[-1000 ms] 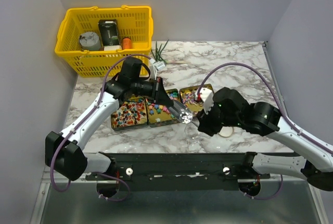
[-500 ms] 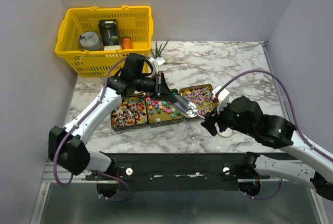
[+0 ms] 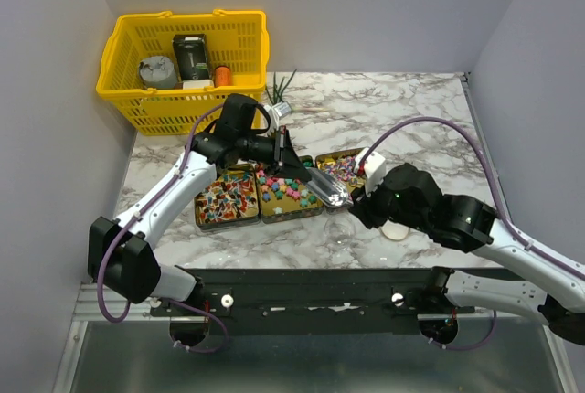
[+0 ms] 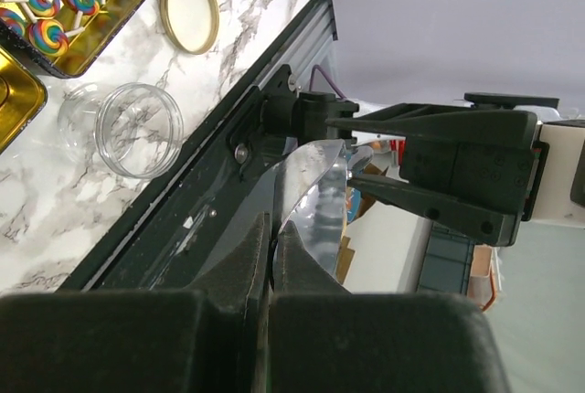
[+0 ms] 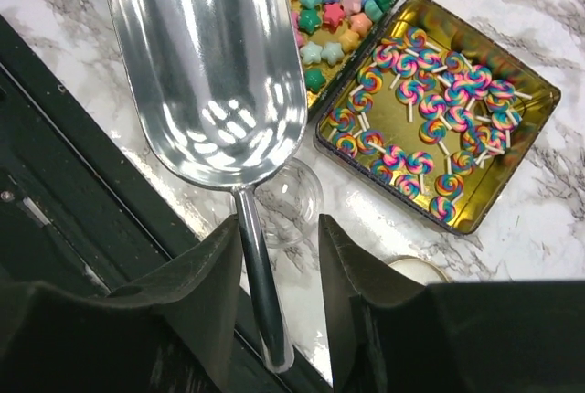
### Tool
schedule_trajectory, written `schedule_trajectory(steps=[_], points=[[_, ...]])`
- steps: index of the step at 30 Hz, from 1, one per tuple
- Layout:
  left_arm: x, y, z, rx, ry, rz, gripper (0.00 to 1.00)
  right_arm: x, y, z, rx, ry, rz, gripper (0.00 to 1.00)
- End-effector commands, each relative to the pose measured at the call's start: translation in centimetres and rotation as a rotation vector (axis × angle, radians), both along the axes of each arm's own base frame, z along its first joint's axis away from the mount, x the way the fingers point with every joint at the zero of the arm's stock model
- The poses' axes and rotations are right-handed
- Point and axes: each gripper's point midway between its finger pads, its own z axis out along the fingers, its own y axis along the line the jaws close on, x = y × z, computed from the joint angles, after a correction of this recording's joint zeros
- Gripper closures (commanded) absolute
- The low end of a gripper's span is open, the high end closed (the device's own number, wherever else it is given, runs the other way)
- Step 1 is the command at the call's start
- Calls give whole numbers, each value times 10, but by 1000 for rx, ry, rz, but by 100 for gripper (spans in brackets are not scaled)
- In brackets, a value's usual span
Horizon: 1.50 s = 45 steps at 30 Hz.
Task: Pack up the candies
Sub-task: Adjust the spatula.
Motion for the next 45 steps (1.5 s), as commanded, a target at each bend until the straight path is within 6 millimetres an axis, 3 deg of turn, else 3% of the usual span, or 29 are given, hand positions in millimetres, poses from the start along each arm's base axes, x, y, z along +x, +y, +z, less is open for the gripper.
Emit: schedule_trajectory(steps=[1, 4, 5, 7, 10, 14, 19, 22, 25, 26, 29, 31, 32, 35, 40, 45], points=[[-5, -4, 3, -31, 38, -29, 100, 1, 8, 1, 35, 20, -18, 59], [-4, -7, 3, -52, 53, -29, 100, -3, 10, -5, 28, 50, -6, 73], [-3, -7, 3, -54, 49, -29, 100, -5, 11, -5, 32, 60, 0, 86], [-3, -7, -1, -45, 43, -35, 100, -7, 10, -4, 30, 76, -5, 98], [1, -6, -11, -10, 41, -29, 100, -12, 6, 1, 43, 101, -16, 99], [7, -3, -37, 61, 27, -21, 100, -18, 2, 29, 98, 136, -52, 99], [14, -4, -54, 86, 5, -12, 100, -25, -1, 46, 120, 180, -72, 99], [21, -6, -54, 89, -26, -12, 89, -27, -2, 48, 103, 208, -87, 99], [33, -8, -47, 94, -81, -12, 59, -27, -11, 37, 33, 234, -122, 99], [41, -8, -49, 121, -100, 12, 39, -26, -16, 32, 1, 232, -139, 99], [68, -7, -38, 169, -195, 82, 18, -27, -34, 4, -137, 262, -170, 99], [83, -6, -23, 177, -259, 130, 12, -26, -49, -14, -231, 297, -216, 99], [89, -4, -19, 187, -281, 154, 1, -25, -54, -22, -260, 311, -229, 99], [108, 3, -13, 236, -344, 241, 1, -20, -52, -25, -242, 368, -212, 99], [131, 17, -17, 328, -430, 333, 1, 6, -59, -39, -279, 474, -328, 99], [151, 19, -20, 349, -526, 382, 1, 31, -45, -55, -251, 620, -481, 99]])
